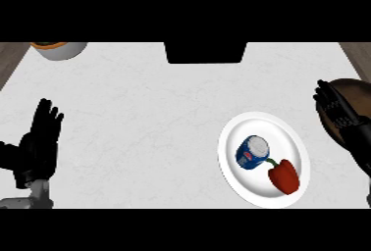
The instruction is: Pick the bell pepper from the plate and place it in the pan
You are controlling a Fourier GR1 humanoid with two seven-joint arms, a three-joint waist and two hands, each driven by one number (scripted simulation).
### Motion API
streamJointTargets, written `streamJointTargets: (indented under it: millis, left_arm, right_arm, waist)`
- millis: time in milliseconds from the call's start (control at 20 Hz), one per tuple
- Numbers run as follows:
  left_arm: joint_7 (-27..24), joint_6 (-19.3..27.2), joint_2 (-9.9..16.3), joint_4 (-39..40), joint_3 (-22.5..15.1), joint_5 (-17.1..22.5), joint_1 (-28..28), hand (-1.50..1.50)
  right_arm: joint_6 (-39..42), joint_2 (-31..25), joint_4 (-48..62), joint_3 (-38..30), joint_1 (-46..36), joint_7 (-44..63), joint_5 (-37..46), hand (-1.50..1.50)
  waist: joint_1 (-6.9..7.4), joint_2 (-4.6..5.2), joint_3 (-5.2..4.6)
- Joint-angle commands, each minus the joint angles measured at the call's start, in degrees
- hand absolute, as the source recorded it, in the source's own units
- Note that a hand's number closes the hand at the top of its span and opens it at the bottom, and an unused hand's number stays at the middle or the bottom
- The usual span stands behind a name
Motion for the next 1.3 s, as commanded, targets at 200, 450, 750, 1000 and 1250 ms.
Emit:
streamJointTargets:
  millis: [200, 450, 750, 1000, 1250]
  left_arm:
    - [1.37, -1.13, -7.13, 4.66, -5.30, 0.02, 4.74, 0.00]
    - [1.27, -3.67, -7.47, 5.90, -4.28, 2.99, 7.59, 0.00]
    - [1.74, -3.63, -9.16, 5.87, -5.34, 2.73, 6.06, 0.00]
    - [3.77, -6.77, -6.08, 5.79, -4.22, 3.16, 5.41, 0.00]
    - [5.23, -3.66, -8.84, 3.33, -6.77, 0.74, 4.22, 0.00]
  right_arm:
    - [2.46, 5.63, -1.61, -2.25, 6.27, 1.46, -9.18, 1.50]
    - [-11.87, 6.26, -9.48, 1.44, 20.08, -14.41, 16.02, -1.50]
    - [-23.68, 11.49, -15.31, 6.48, 36.98, -23.57, 29.18, -1.50]
    - [-29.84, 14.25, -21.91, 9.34, 39.09, -11.53, 40.41, -1.50]
    - [-23.08, 14.20, -26.49, 8.89, 27.77, 11.53, 50.27, -1.50]
  waist:
    - [-0.10, 0.52, -0.46]
    - [-3.56, -0.41, -0.49]
    - [-1.98, 0.19, -0.51]
    - [-0.24, 0.53, -0.57]
    - [1.01, 0.73, -0.58]
